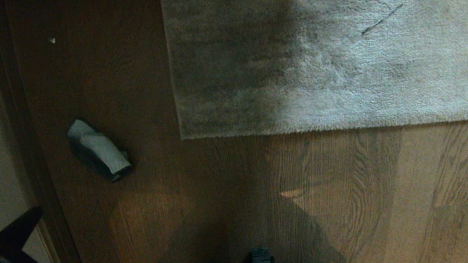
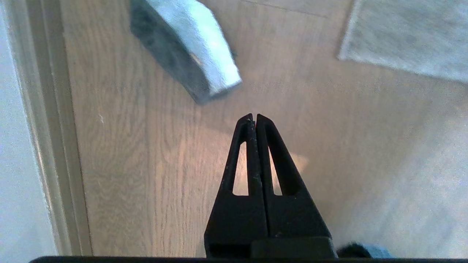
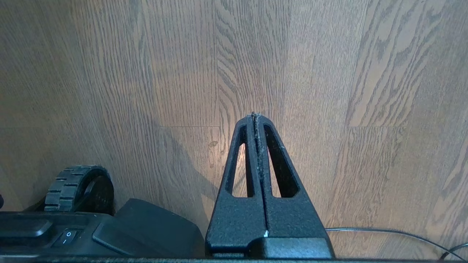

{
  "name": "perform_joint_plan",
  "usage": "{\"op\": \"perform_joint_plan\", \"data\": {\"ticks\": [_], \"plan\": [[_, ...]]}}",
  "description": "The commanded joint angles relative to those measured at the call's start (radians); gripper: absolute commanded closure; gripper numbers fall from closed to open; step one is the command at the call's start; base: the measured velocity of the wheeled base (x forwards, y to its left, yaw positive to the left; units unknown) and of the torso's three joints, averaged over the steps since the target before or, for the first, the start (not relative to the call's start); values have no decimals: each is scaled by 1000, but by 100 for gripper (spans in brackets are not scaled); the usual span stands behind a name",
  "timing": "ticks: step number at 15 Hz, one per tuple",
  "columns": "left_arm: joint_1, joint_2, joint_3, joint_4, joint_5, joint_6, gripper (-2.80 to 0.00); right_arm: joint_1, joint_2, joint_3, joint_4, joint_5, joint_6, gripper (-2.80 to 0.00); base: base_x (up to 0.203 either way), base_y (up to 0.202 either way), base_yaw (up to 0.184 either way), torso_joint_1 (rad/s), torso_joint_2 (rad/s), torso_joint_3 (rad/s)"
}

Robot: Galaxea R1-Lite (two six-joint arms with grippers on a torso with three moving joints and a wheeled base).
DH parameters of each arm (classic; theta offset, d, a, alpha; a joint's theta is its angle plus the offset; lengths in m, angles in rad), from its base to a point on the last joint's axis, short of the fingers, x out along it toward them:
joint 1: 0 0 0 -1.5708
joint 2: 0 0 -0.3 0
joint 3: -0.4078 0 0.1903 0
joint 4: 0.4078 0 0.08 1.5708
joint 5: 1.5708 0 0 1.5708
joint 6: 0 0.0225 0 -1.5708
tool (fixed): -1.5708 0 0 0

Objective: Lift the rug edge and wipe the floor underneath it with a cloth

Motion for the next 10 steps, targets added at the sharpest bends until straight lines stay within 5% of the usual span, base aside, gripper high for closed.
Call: {"op": "perform_joint_plan", "data": {"ticks": [1,10], "plan": [[1,-147,-4,73,-15,8,0,0,1,0,-1,0,0,0,0,0,0,0,0,0],[-60,-572,2,511,-27,97,0,0,2,0,-1,0,0,0,0,0,0,0,0,0]]}}
